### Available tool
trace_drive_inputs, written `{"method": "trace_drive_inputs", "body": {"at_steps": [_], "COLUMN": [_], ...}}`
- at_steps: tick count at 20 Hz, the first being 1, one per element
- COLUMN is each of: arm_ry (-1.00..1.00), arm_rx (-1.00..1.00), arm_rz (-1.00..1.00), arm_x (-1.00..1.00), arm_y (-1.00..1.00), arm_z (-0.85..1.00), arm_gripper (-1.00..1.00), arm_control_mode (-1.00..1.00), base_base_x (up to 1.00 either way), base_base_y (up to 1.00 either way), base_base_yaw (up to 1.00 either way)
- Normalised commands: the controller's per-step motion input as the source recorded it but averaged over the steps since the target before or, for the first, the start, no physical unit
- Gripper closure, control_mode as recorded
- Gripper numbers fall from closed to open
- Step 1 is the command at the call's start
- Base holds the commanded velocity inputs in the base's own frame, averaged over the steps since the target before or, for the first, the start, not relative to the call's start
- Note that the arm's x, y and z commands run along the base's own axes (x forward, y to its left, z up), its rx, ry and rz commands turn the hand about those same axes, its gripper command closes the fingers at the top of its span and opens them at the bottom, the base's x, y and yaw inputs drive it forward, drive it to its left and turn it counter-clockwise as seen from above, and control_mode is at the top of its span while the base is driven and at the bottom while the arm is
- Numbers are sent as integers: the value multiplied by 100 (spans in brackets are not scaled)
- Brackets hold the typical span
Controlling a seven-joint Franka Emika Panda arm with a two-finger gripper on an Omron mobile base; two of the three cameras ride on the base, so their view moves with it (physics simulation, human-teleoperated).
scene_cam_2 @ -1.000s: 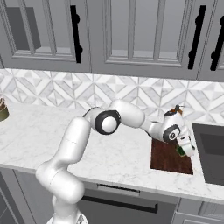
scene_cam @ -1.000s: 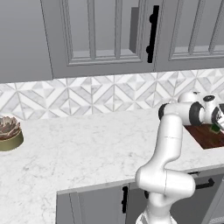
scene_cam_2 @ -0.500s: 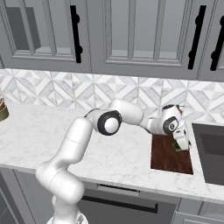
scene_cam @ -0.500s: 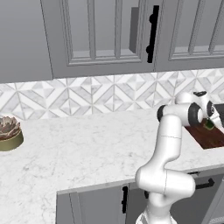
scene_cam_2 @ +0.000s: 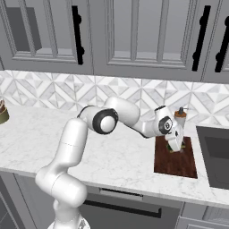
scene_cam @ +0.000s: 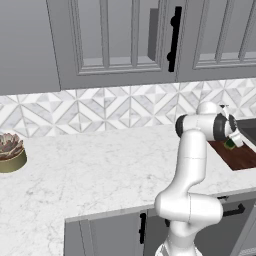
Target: Pick up the sponge from the counter and clean the cutting board by briefly scrubbing or pressing down on the cutting board. Once finished, release the sponge.
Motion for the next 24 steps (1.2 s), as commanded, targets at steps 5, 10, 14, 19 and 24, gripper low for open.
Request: {"method": "trace_drive_inputs", "body": {"at_steps": [5,10,14,19,24], "arm_ry": [0,7,8,0,-2], "arm_rx": [-8,-5,0,-4,-9], "arm_rz": [-10,-3,0,0,0], "arm_x": [-40,-56,-72,-100,-100], "arm_y": [-2,-27,-46,-34,-13], "arm_z": [-35,-34,-29,-32,-46], "arm_gripper": [100,100,100,100,100], "arm_control_mode": [-100,-100,-100,-100,-100], "base_base_x": [0,0,0,0,0], "base_base_y": [0,0,0,0,0], "base_base_yaw": [0,0,0,0,0]}}
